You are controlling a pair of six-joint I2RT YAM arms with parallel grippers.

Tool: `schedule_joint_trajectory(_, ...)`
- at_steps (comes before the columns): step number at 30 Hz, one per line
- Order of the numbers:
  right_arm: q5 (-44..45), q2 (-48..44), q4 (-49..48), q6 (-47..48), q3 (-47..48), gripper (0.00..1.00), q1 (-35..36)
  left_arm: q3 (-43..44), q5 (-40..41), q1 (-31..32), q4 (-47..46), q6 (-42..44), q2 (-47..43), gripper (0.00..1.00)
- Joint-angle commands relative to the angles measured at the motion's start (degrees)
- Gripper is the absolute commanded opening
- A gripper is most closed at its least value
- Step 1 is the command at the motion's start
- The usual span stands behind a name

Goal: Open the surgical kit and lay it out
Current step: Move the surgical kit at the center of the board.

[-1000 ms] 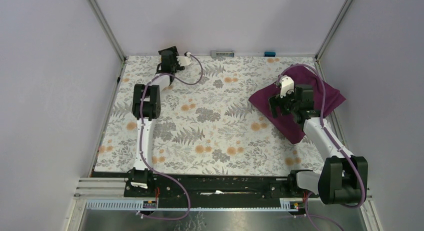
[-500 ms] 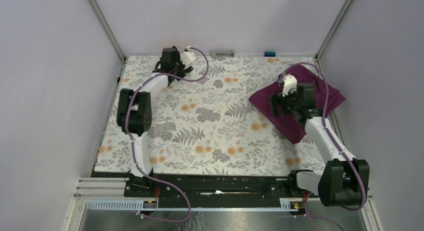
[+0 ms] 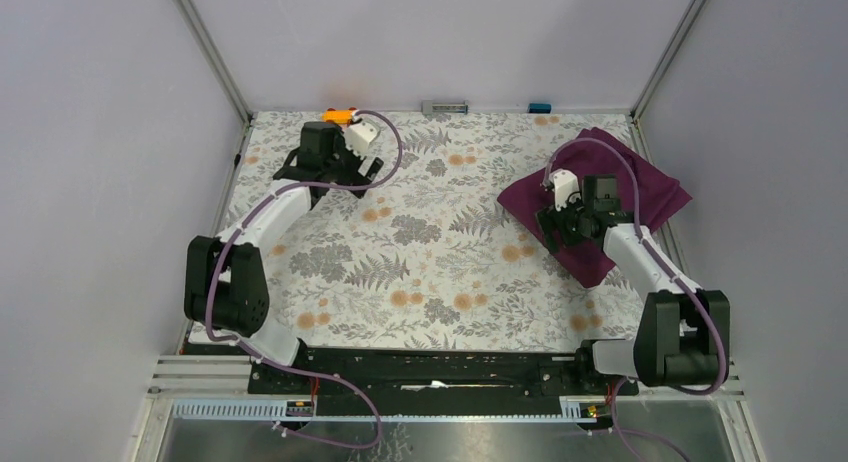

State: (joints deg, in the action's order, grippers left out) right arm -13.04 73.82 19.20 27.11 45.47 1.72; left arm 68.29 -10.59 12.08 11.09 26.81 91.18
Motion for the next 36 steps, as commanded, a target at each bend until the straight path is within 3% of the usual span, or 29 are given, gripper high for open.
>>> schedule_joint_trajectory(1,-0.51,4.42,1.58,2.10,1.14,0.83,1.04,-1.62,-4.94,0.32,2.56,-4.19,-4.25,0.99)
schedule_joint_trajectory(11,0.49,12.15,0.41,-1.25,6.06,0.24,12.11,-4.62,-4.71,0.32,6.17,-5.71,-9.92,0.99)
schedule_joint_trajectory(19,-2.32,26.35,-0.67,-11.03,23.31,0.04,18.47,-3.99,-1.08,0.32,8.60,-5.64,-10.85,0.99)
schedule_joint_trajectory(24,-1.72,38.53,-0.45,-18.73,40.11,0.01,24.19,-2.91,2.92,0.29,9.38,-7.85,-10.71,0.99)
schedule_joint_trajectory(31,-0.65,52.87,-0.32,-31.88,60.60,0.06,30.95,-1.91,9.05,-2.44,9.56,-12.20,-9.96,0.99)
schedule_joint_trajectory(34,-0.06,57.74,0.50,-36.24,69.04,0.16,33.53,-1.92,9.47,-3.93,9.72,-13.18,-10.25,0.99)
schedule_joint_trajectory(36,-0.38,61.92,3.34,-39.51,76.76,0.31,34.51,-2.08,9.28,-4.41,9.74,-13.65,-10.56,0.99)
